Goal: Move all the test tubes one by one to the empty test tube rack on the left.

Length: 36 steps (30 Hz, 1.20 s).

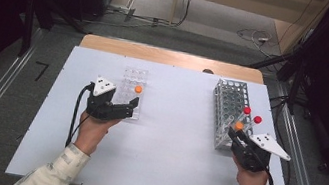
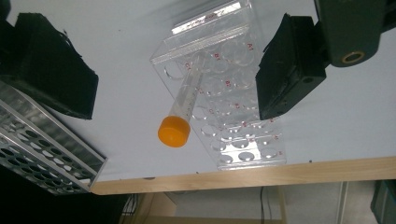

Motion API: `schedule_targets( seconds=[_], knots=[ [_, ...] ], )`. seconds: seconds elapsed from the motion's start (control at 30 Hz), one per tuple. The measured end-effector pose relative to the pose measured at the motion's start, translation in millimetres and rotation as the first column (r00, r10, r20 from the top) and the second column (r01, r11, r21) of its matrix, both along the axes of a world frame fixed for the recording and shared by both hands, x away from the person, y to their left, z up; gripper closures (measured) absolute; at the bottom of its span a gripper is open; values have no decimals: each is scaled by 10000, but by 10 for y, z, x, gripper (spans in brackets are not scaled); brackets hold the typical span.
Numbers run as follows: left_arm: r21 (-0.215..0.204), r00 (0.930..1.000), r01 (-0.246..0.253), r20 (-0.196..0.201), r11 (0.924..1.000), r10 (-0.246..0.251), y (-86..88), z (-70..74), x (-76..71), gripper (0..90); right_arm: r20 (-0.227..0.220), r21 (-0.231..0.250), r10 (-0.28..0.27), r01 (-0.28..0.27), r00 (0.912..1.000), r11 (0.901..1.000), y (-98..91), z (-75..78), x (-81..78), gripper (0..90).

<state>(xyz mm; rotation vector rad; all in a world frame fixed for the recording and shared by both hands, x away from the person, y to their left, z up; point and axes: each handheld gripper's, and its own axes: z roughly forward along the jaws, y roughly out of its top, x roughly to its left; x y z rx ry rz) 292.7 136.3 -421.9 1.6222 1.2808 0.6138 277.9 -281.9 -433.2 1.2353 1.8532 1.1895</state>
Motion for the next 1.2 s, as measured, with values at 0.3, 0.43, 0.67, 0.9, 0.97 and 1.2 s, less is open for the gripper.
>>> schedule_targets(
  seconds=[0.3,0.43,0.67,0.9,0.97,1.2],
  knots=[
    [26,10000,51,-4,10000,-51,-16,-3,2,132,842,402,194,-228,9963,9989,5,297,-152,712],
    [28,10000,74,13,10000,-74,-25,1,-3,132,839,390,562,-596,9949,9975,87,318,-188,712],
    [65,9998,203,6,9998,-203,-52,-2,-9,132,469,228,1268,-1280,9908,9915,284,177,-159,712],
    [64,9987,514,50,9987,-515,-142,8,-44,132,3,280,2156,-2155,9765,9761,546,60,-145,712],
    [48,9980,633,84,9980,-633,-177,16,-60,135,-71,245,2392,-2389,9710,9707,629,38,-140,712],
    [121,9904,1375,94,9904,-1376,-360,22,-135,137,-370,95,3047,-3046,9517,9524,917,-43,-118,712]
  ],
)
